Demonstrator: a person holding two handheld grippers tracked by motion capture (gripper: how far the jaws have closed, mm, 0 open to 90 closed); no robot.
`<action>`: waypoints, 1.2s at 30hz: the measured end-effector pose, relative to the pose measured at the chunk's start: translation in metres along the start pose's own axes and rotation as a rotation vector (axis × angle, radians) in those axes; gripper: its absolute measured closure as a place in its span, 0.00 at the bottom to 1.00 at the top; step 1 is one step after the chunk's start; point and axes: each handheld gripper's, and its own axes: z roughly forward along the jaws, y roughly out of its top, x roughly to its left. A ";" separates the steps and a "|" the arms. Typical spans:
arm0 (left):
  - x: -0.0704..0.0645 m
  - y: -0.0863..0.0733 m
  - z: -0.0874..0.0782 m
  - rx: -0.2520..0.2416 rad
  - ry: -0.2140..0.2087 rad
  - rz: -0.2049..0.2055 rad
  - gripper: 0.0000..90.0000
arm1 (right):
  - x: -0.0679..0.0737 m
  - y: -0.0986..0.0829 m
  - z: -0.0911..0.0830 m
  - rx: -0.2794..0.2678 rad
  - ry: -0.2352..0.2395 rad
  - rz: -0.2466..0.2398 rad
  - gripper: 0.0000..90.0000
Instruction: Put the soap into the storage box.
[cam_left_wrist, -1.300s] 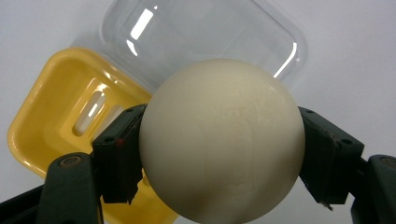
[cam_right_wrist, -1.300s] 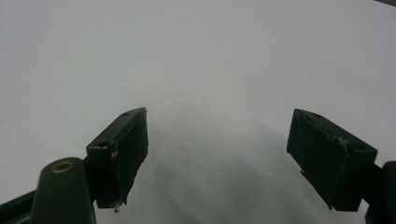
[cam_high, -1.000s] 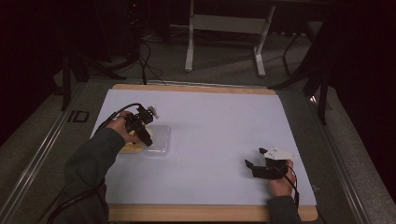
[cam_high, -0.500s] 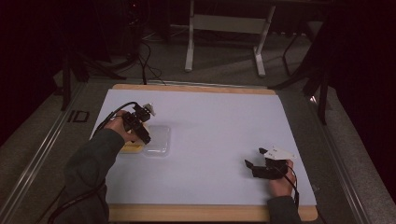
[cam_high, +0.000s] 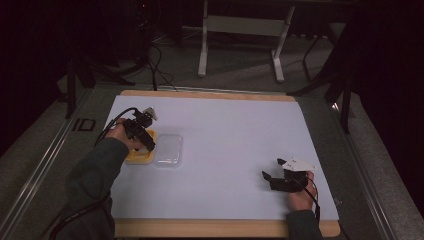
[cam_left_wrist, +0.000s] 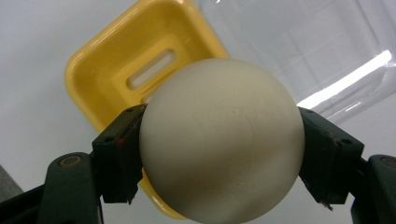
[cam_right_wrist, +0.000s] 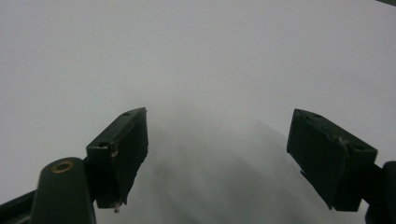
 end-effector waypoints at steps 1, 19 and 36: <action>0.001 -0.001 0.001 -0.002 0.002 -0.005 0.28 | 0.000 0.000 0.000 0.001 0.000 0.000 0.23; 0.010 -0.003 0.008 0.021 -0.008 -0.034 0.28 | 0.000 0.000 0.000 0.006 -0.003 -0.006 0.23; 0.016 -0.008 0.008 -0.030 -0.038 -0.042 0.18 | 0.001 0.000 0.000 0.006 -0.003 -0.009 0.23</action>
